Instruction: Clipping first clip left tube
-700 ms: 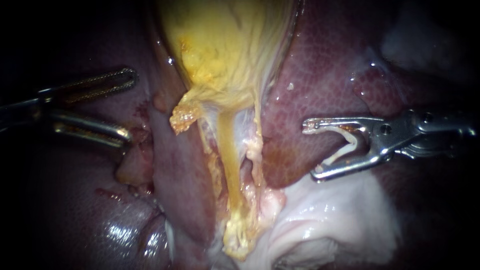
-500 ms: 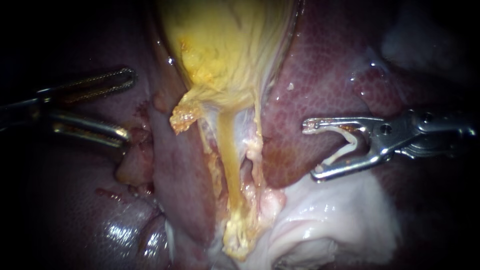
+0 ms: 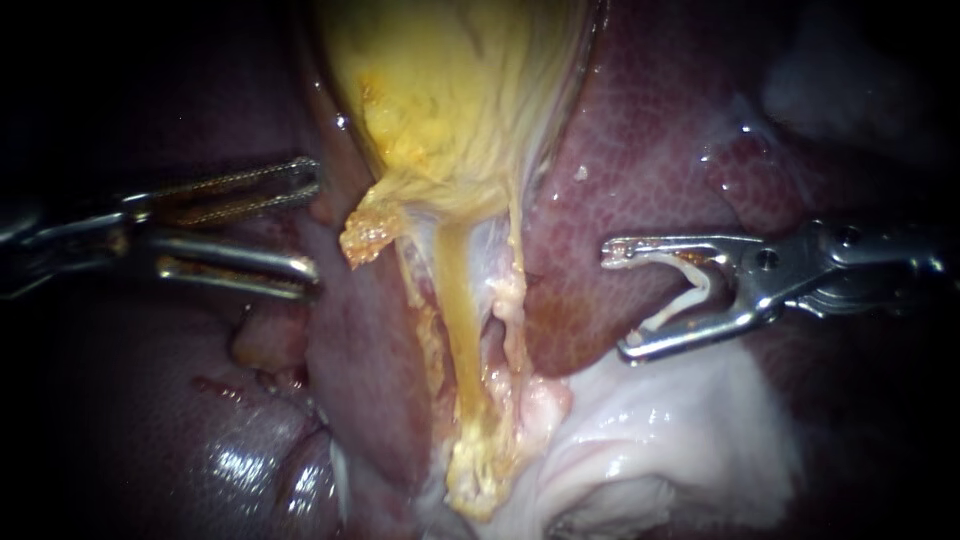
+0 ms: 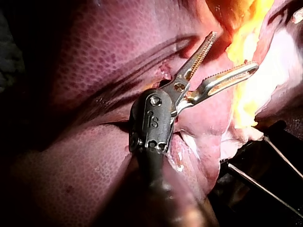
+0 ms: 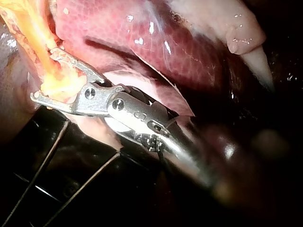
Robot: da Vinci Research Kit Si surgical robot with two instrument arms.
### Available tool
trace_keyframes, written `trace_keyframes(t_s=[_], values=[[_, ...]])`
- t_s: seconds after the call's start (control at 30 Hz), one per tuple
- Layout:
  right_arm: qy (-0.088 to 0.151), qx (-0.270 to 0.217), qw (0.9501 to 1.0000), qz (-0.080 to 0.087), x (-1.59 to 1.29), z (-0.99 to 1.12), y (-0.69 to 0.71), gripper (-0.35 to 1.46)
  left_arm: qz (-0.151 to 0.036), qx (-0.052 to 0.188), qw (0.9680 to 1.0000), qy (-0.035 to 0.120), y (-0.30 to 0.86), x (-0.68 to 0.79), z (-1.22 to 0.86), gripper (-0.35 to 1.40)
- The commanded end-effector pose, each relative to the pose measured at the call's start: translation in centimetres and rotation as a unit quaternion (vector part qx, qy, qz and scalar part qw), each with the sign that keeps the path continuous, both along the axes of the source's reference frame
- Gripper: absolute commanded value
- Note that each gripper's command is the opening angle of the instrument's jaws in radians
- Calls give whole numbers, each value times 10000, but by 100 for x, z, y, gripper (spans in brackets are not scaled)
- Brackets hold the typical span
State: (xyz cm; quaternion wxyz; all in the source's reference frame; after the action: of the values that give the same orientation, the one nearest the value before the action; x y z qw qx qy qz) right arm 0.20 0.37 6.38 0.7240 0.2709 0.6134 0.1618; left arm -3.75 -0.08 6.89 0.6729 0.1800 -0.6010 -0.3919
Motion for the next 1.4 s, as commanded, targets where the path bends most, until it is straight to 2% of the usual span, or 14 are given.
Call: trace_keyframes(t_s=[0.03, 0.27, 0.43, 0.5, 0.57, 0.67, 0.8, 0.9, 1.03, 1.23, 1.4], values=[[1, -1, 10000, 1, 1, 0, 0, 60, -16, 2, 10000, 28, -1, -4, 1, 52], [2, -2, 10000, 6, 2, 0, -1, 60, -24, 51, 10000, 79, -2, -22, 11, 47], [2, -2, 10000, 7, 2, 0, -1, 60, -32, 108, 9999, 78, 0, -25, 16, 37], [3, -2, 10000, 7, 2, 0, -1, 60, -31, 141, 9999, 82, 1, -25, 17, 22], [3, -2, 10000, 7, 2, 0, -1, 60, -20, 179, 9998, 97, 1, -25, 17, -5], [3, -2, 10000, 7, 2, 0, -1, 60, -17, 280, 9995, 108, 2, -24, 15, -35], [3, -2, 10000, 8, 2, 0, -1, 60, 13, 454, 9989, 147, 1, -23, 13, -35], [3, -2, 10000, 8, 3, 0, -1, 60, 62, 482, 9986, 216, 0, -22, 13, -35], [4, -7, 10000, 10, 3, 0, -2, 60, 52, 521, 9984, 212, 1, -13, 7, -35], [18, -37, 10000, 13, 9, 7, -9, 60, -2, 590, 9979, 262, 12, 15, -19, -35], [59, -67, 10000, -10, 18, 17, -17, 60, -75, 630, 9977, 232, 18, 33, -29, -35]])
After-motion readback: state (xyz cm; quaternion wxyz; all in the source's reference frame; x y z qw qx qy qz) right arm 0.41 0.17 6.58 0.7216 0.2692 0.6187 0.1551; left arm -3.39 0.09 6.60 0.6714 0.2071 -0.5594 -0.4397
